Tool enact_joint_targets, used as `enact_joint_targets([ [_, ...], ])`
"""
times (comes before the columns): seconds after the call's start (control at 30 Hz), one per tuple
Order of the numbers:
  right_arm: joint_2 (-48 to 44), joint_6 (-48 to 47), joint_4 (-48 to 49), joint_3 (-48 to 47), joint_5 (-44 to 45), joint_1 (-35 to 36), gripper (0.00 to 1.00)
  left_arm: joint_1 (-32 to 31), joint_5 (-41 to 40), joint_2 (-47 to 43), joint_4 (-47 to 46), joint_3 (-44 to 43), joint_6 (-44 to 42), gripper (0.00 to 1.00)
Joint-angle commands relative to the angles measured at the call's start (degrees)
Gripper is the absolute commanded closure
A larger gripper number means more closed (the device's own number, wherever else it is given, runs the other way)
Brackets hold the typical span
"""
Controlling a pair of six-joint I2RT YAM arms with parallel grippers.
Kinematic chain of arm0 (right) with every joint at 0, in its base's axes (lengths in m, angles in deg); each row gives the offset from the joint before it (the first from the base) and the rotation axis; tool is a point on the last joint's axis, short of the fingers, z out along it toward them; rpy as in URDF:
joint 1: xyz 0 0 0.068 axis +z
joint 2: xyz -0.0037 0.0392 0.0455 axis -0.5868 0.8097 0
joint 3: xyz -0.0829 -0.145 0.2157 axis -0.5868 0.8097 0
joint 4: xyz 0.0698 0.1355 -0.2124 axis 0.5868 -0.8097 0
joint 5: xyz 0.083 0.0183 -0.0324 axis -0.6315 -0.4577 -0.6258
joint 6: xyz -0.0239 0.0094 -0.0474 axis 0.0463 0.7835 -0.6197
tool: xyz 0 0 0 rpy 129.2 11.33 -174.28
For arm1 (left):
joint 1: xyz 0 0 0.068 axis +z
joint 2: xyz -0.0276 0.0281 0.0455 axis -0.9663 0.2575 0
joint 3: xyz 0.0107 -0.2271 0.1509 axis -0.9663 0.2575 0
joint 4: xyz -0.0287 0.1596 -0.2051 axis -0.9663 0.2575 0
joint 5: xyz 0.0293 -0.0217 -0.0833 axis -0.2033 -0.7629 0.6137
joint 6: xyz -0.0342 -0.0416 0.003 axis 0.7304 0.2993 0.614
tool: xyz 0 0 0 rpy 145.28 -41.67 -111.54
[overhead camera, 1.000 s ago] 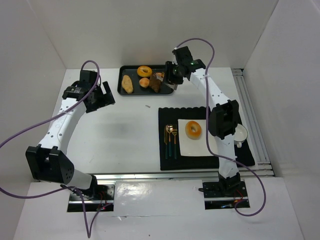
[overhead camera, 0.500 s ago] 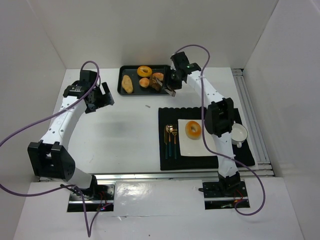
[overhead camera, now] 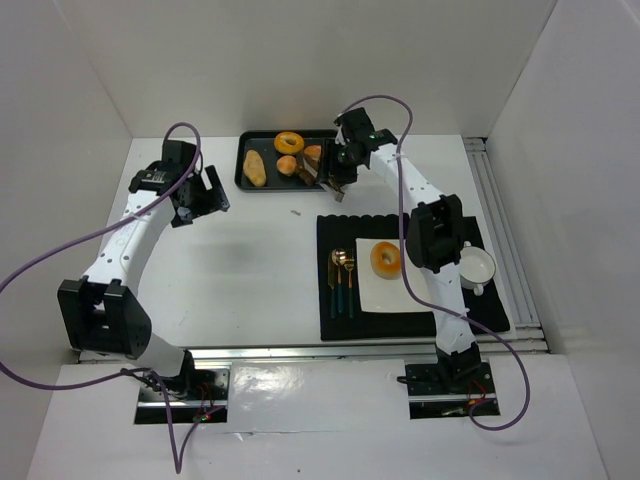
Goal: Place the bread
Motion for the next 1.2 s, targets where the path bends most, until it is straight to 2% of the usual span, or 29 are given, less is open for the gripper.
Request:
enact_joint_targets([
  [0.0, 0.1, -0.3, 2.5, -0.3, -2.4, 0.8, 0.40, 0.3, -0.2, 1.2, -0.2, -1.6, -0.6, 0.00],
  [0.1, -0.6, -0.3, 4.3, 2.2, 0.3, 0.8, 0.40, 0.3, 0.4, 1.2, -0.2, -1.6, -0.6, 0.00],
  [0.2, 0.8, -0.8, 1.7, 0.1, 2.7, 0.3, 0.39, 0.3, 0.4, 1.2, -0.2, -1.6, -0.6, 0.00],
  [0.33, -0.9, -0.8, 3.2, 4.6, 3.9, 0.3, 0.37, 0.3, 0.4, 1.2, -0.7, -1.6, -0.6, 0.00],
  [0.67, -2.7, -0.8, 3.2, 6.5, 1.3, -0.3, 0.35, 0.3, 1.0, 0.7, -0.7, -0.5, -0.6, 0.00],
  [0.93, -8.6, -0.8, 3.7, 8.6, 0.8, -0.3, 0.36, 0.3, 1.0, 0.2, -0.7, -0.5, -0.6, 0.00],
  [1.17, -11.3, -0.8, 2.5, 5.8, 1.4, -1.4, 0.36, 0.3, 1.0, 0.2, -0.7, -0.5, -0.6, 0.00],
])
